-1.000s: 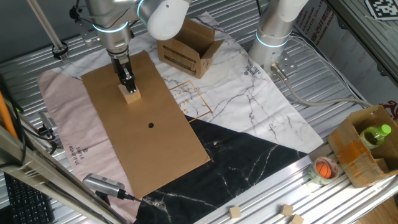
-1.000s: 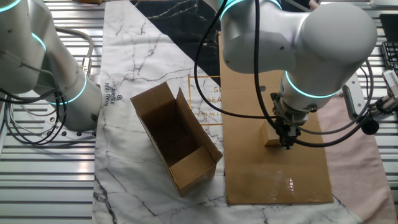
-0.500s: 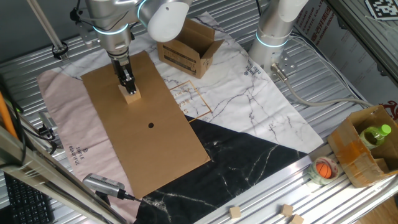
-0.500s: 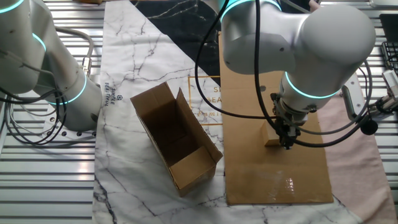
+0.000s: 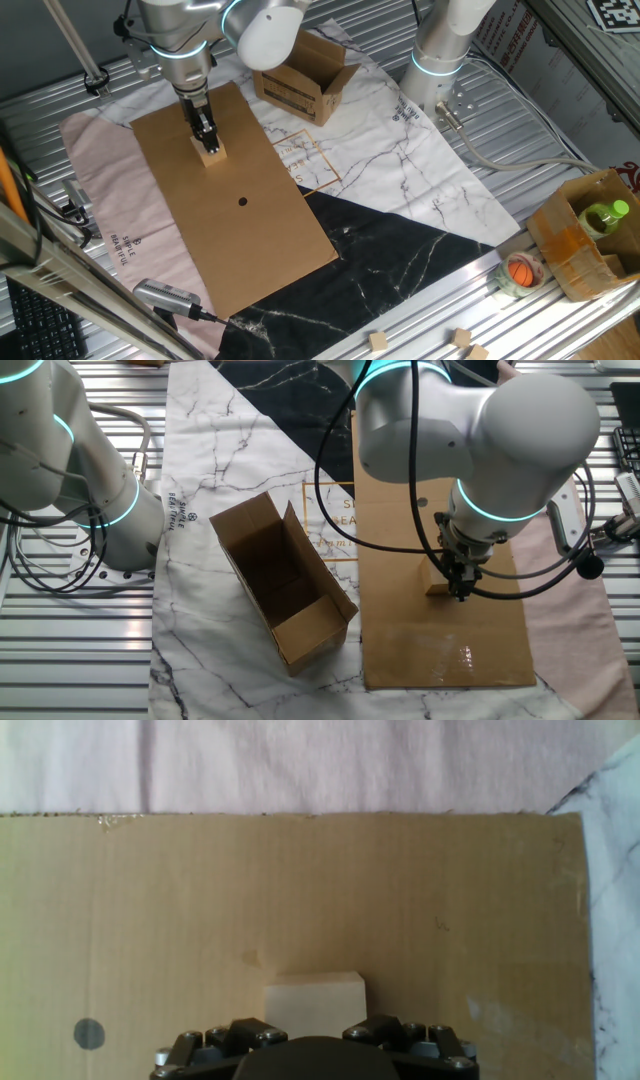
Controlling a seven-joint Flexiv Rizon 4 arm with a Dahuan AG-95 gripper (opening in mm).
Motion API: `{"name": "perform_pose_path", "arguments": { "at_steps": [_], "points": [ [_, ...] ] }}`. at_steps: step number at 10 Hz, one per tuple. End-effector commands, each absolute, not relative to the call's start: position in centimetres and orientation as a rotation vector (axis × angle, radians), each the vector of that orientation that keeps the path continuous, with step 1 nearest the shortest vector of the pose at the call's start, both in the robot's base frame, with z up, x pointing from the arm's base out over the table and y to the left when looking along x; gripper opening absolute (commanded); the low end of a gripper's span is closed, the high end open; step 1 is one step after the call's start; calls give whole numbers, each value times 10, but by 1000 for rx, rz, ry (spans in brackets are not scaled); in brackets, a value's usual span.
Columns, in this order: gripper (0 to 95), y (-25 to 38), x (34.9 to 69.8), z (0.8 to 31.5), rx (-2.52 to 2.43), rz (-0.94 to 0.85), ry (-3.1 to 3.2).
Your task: Hold a small block with the gripper and sweep it from left to right on the table
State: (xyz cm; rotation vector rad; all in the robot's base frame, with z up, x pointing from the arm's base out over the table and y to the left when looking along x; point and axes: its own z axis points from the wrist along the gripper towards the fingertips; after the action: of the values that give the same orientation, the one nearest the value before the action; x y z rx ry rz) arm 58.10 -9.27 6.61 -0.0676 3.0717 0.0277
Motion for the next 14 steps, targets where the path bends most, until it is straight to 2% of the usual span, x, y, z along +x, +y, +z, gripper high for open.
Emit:
{"name": "perform_pose_path", "arguments": {
  "at_steps": [1, 9, 10, 14],
  "points": [
    [760, -93, 581, 65, -64, 28, 3074],
    [760, -93, 581, 57, -58, 23, 3077],
    [570, -93, 581, 56, -59, 22, 3077],
    [570, -93, 580, 54, -60, 23, 3078]
  ]
}}
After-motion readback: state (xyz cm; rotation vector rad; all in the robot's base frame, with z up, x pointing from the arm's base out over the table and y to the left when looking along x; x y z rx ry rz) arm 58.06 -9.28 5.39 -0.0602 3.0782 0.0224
